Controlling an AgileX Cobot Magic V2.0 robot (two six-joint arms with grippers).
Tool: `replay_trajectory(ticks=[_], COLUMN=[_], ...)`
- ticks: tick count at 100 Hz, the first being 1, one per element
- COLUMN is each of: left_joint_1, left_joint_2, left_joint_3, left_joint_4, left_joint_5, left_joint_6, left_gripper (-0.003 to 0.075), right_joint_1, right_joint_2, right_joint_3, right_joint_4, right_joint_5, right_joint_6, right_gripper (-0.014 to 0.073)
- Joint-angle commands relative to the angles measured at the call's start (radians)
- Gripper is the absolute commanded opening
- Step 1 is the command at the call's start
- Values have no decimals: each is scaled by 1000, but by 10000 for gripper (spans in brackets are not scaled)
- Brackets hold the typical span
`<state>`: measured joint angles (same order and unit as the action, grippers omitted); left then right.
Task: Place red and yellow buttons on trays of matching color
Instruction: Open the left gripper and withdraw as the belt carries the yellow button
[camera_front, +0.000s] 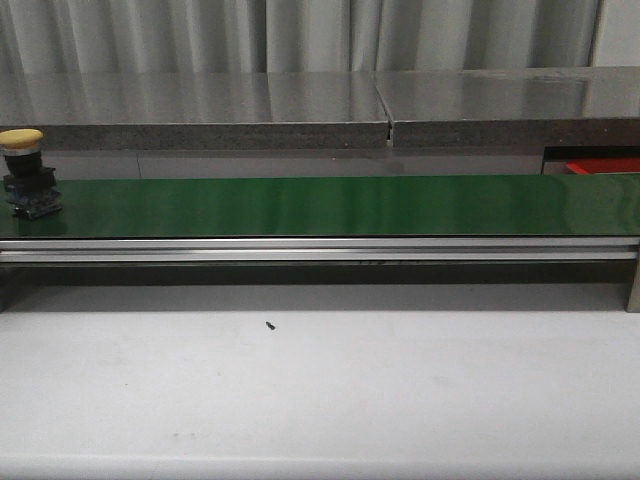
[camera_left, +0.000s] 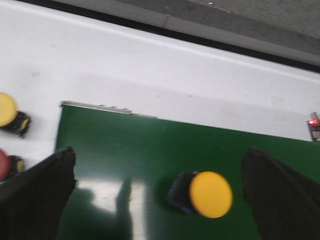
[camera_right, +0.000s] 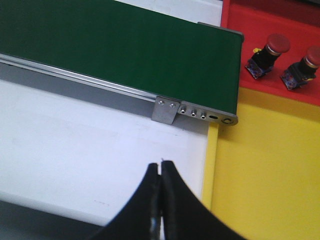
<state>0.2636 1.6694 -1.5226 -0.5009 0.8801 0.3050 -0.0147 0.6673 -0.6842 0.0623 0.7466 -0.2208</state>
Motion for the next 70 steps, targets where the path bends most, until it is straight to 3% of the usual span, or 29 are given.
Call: replay_trajectory(ticks=[1,18,35,70], left_joint_1=[62,171,240,275], left_joint_2=[-43,-42,-18,117], left_joint_3=[-18,29,49,49], left_joint_4=[40,181,371,338], left_joint_5=[10,49,38,-53], left_joint_6=[-19,-48,-171,-174], left_gripper=[642,641,641,641], right_joint_1=[-2,-2,-2,-2], right_joint_2=[-2,-2,-2,-2], right_joint_3=[-28,-28,-28,-28], right_joint_4=[-3,-3,-3,-3], right_joint_5=[-67,-67,-67,-67], right_joint_6=[0,0,0,0], right_gripper=[-68,-68,-68,-68])
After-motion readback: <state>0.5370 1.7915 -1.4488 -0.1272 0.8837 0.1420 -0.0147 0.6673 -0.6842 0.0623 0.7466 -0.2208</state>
